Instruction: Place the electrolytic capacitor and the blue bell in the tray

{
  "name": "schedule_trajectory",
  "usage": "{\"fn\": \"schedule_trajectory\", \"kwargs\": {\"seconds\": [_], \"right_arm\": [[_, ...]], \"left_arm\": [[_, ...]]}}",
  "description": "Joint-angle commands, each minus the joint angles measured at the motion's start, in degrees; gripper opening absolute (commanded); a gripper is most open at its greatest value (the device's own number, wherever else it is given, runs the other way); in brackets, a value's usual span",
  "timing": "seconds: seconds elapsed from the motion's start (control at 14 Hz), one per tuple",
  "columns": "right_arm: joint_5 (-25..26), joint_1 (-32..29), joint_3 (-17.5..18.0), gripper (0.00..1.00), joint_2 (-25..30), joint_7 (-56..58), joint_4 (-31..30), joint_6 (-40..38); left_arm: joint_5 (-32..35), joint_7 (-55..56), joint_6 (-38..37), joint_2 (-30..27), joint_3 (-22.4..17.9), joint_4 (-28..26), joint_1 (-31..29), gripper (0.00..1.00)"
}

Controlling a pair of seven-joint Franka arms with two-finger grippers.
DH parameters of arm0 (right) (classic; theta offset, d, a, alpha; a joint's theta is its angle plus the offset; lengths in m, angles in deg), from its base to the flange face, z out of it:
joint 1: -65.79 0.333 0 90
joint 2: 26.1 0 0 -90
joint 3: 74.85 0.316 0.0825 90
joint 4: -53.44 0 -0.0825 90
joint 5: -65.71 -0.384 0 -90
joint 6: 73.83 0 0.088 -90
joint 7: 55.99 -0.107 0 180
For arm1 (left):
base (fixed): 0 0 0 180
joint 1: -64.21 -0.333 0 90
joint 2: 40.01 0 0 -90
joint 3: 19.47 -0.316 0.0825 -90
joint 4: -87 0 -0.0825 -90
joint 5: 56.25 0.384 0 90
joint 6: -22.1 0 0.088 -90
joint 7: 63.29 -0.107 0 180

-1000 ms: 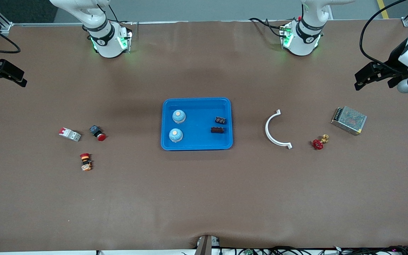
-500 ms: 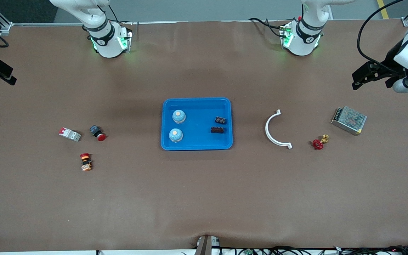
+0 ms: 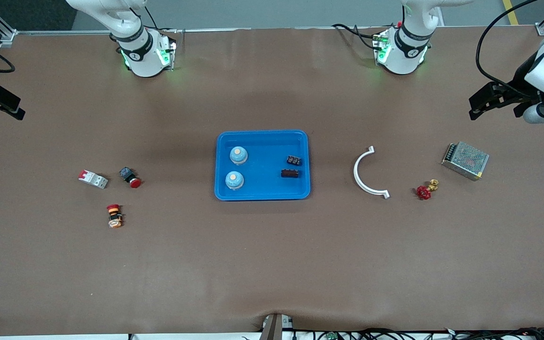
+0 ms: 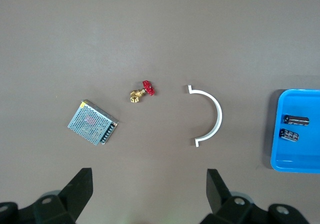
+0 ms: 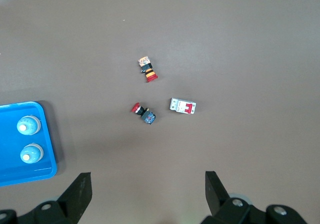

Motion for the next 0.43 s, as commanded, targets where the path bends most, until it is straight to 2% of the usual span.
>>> {"fn": "schedule_trajectory", "kwargs": {"seconds": [0.0, 0.36], "right_arm": [[-2.89, 0.19, -0.2, 1.0, -0.71, -1.24, 1.65, -0.26], [-5.02, 0.54, 0.06, 1.0, -0.71, -1.42, 1.3, 2.38]], "left_arm": [[1.12, -1.41, -0.43, -0.97, 0.21, 0.09, -0.11, 1.0], [1.12, -1.24, -0.51, -0.97, 0.3, 0.0, -0.02, 1.0]]}}
